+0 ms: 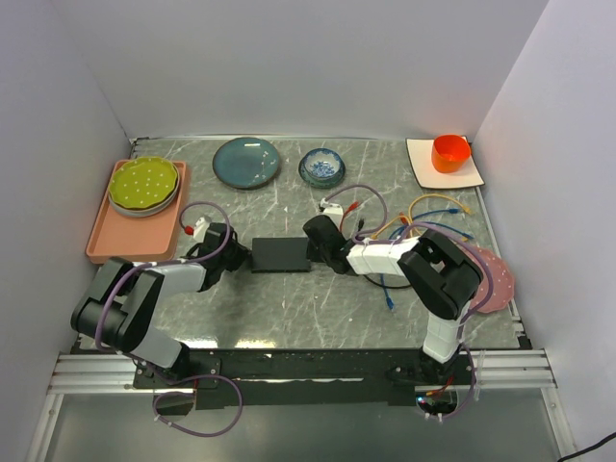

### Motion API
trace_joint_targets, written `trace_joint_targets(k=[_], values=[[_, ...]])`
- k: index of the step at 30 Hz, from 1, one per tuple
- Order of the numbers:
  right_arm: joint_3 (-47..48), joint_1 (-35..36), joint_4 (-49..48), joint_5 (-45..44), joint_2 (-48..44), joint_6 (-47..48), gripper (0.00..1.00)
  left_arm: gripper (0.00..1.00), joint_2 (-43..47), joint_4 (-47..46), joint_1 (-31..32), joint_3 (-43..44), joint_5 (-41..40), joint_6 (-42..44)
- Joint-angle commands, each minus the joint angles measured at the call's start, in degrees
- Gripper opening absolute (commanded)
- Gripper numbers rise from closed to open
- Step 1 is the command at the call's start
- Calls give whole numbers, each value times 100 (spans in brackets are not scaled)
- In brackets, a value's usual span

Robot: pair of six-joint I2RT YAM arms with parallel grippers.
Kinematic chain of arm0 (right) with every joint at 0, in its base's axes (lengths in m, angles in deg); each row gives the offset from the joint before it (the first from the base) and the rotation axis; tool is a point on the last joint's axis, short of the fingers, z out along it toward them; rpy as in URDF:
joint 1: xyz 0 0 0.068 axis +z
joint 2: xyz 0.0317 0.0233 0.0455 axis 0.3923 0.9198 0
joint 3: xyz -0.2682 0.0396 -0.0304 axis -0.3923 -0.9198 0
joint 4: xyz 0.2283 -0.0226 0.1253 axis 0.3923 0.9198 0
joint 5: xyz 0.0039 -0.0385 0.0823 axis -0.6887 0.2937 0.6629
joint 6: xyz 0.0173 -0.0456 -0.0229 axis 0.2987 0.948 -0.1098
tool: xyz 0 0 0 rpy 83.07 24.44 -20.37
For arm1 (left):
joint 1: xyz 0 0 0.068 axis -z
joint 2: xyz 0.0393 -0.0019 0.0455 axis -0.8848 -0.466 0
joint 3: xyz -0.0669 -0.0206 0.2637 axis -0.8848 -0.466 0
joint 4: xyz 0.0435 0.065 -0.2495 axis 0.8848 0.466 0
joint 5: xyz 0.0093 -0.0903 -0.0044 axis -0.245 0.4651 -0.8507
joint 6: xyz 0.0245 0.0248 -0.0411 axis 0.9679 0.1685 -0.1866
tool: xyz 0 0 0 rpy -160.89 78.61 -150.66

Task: Pull the plug from the switch port

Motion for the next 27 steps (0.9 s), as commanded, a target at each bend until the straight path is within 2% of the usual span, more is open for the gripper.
trace_joint_targets(k=[1, 19, 22, 27], values=[[-23, 344, 767, 1320, 232, -149, 0, 20, -97, -65, 310, 165, 874, 8], [109, -237, 934, 1329, -40, 167, 0, 24, -282, -29, 521, 473, 936, 18], [135, -271, 1012, 1276, -136, 193, 0, 27, -54, 155, 512, 491, 804, 62], [276, -421, 1557, 812, -549, 237, 1, 42, 526, 700, 416, 517, 225, 62]])
